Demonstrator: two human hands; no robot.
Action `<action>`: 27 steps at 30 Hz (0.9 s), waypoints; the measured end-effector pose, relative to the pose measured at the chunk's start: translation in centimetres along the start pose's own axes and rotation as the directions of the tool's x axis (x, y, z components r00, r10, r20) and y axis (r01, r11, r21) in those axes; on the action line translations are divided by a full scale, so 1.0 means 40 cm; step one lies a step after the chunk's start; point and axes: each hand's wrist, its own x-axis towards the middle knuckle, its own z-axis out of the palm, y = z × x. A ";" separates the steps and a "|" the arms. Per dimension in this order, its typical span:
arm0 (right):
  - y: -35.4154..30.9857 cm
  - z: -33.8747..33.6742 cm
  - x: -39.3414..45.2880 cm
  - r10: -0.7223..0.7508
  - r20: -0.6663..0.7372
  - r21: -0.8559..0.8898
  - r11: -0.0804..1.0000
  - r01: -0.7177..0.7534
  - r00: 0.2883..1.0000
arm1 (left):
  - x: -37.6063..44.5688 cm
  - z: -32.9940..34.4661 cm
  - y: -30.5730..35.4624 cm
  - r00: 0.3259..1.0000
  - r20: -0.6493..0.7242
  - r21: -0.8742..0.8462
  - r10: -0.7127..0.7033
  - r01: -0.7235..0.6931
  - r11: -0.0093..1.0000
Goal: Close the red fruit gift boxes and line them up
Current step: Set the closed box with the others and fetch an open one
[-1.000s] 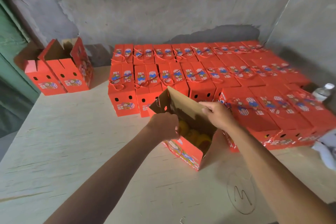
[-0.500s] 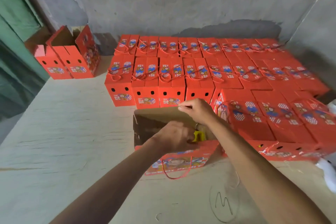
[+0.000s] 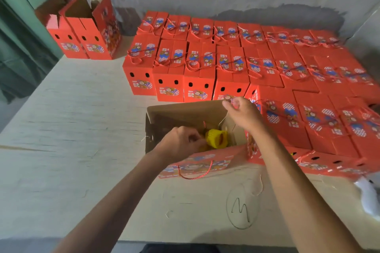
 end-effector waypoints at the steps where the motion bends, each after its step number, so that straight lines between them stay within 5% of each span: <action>1: 0.014 0.002 -0.007 0.058 0.032 0.112 0.992 -0.061 0.998 | -0.004 0.001 -0.004 1.000 0.013 -0.013 -0.020 0.021 1.000; 6: 0.054 0.058 -0.044 0.331 0.111 0.506 0.792 -0.340 0.937 | -0.037 0.027 -0.005 0.992 0.108 0.061 -0.062 0.055 0.997; 12: 0.054 0.103 -0.064 0.189 0.204 0.668 0.690 -0.278 0.960 | -0.060 0.031 0.027 0.969 0.246 0.139 -0.032 -0.002 0.990; 15: 0.057 0.113 -0.077 0.044 0.261 0.596 0.778 -0.197 0.964 | -0.051 0.028 0.043 0.928 0.368 0.270 -0.057 -0.048 0.962; 19: 0.073 0.133 -0.083 -0.043 0.233 0.608 0.786 -0.111 0.971 | -0.025 0.021 0.060 0.938 0.347 0.381 -0.007 -0.134 0.915; 27: 0.078 0.165 -0.016 -0.058 0.124 0.517 0.856 -0.015 0.991 | -0.033 0.043 0.054 0.940 0.320 0.580 0.115 -0.291 0.761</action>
